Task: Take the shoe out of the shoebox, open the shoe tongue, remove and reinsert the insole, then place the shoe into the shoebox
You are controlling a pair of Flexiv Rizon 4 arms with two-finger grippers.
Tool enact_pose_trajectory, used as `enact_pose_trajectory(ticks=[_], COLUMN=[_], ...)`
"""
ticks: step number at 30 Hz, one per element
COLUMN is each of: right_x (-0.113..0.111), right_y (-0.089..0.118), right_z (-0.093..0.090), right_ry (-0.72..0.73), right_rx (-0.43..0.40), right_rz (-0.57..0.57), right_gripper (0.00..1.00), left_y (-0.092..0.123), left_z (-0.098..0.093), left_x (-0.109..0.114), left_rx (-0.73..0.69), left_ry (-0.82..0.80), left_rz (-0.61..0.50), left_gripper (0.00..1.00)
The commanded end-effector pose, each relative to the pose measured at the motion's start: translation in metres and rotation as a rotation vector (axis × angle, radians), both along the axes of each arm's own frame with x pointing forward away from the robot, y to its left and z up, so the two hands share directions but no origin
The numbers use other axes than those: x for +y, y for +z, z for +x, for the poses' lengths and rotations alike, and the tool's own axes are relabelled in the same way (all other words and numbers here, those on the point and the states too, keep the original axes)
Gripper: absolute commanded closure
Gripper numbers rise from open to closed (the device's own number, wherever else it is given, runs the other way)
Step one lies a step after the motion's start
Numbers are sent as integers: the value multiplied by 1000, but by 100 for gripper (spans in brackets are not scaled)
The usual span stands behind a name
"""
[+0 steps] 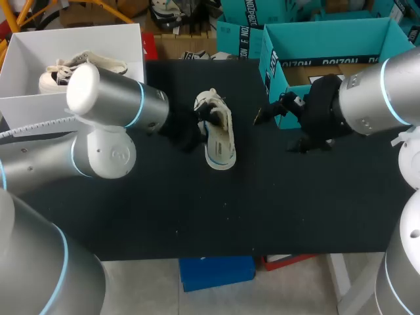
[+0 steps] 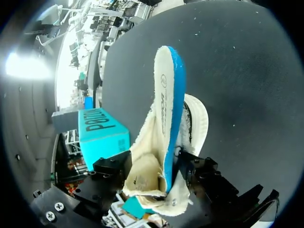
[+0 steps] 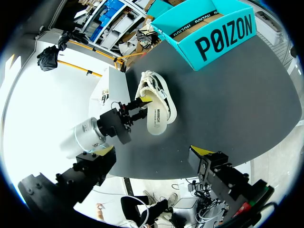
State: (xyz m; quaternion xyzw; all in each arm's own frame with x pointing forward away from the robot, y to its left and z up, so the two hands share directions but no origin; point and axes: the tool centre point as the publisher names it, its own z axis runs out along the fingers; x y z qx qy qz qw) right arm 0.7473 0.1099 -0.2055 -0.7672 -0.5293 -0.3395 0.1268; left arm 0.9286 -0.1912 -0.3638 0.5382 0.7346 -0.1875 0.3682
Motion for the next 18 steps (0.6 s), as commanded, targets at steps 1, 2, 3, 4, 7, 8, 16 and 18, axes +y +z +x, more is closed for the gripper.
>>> enact_pose_trajectory(ticks=[1, 2, 3, 4, 7, 8, 16, 18], right_x=[1, 1, 1, 1, 1, 1, 1, 1], right_y=[0, 0, 0, 0, 0, 0, 0, 0], right_z=[0, 0, 0, 0, 0, 0, 0, 0], right_ry=[-2, -2, -2, -2, -2, -2, -2, -2], right_rx=[0, 0, 0, 0, 0, 0, 0, 0], right_rz=[-3, -3, -3, -3, -3, -3, -3, -3], right_gripper=[0, 0, 0, 0, 0, 0, 0, 0], left_y=[1, 1, 1, 2, 2, 2, -3, -6], left_z=[4, 5, 6, 7, 9, 10, 14, 15], left_x=[0, 0, 1, 1, 3, 3, 6, 7], left_rx=[-7, -8, -9, -11, -13, -14, -22, -40], left_ry=[17, 19, 22, 24, 29, 30, 40, 40], left_rz=[15, 15, 16, 18, 21, 23, 73, 101], left_gripper=[18, 22, 26, 31, 53, 60, 71, 74])
